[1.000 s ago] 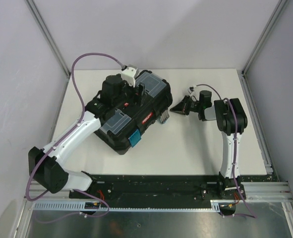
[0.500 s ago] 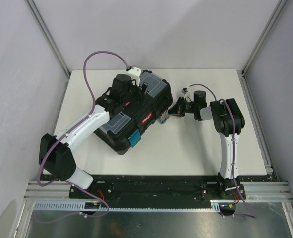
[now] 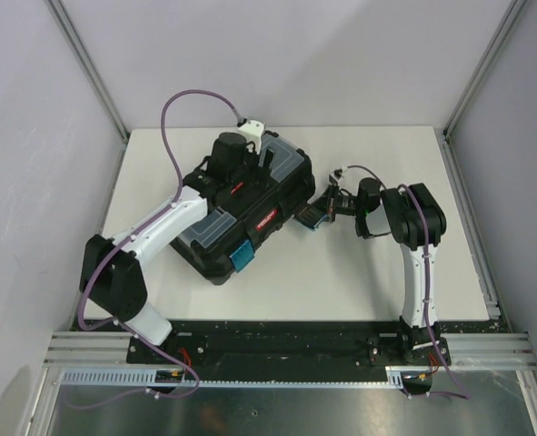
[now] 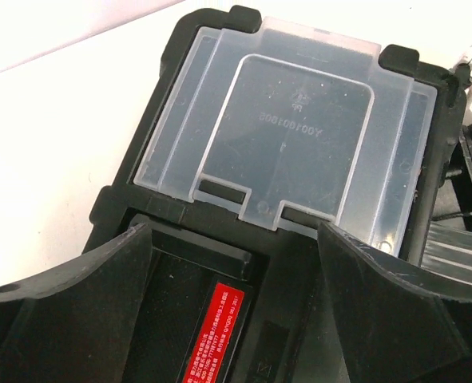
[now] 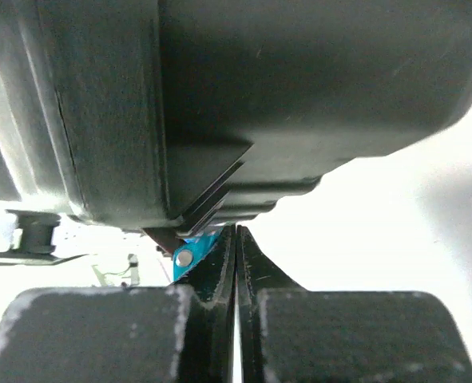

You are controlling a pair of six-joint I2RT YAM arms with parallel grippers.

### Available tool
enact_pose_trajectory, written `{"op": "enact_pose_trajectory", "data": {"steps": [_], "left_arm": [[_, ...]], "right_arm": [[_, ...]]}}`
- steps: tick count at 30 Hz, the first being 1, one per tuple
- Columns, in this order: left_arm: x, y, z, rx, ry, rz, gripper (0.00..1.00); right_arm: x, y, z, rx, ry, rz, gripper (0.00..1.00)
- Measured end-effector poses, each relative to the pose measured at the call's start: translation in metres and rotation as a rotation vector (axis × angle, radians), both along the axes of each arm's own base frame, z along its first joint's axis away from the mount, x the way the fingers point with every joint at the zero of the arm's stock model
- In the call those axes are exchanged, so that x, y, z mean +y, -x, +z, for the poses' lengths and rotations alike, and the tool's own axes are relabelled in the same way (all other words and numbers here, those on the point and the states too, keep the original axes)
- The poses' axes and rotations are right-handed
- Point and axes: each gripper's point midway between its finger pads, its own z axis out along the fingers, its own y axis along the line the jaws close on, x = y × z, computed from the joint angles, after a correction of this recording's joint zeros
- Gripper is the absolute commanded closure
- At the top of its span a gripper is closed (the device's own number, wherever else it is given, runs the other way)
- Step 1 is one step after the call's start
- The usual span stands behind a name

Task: Pack the tool kit

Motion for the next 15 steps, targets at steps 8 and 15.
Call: {"op": "enact_pose_trajectory", "data": {"steps": [8, 15], "left_arm": [[-0.007, -0.009, -0.001, -0.012, 0.005, -0.002, 0.11], [-0.015, -0.019, -0.001, -0.031, 0.022, -0.009, 0.11]], "right_arm": [[0.007, 0.025, 0.016, 0.084, -0.059, 0.052, 1.0], [0.009, 0.039, 0.042, 0.049, -0.074, 0.061, 1.0]]}}
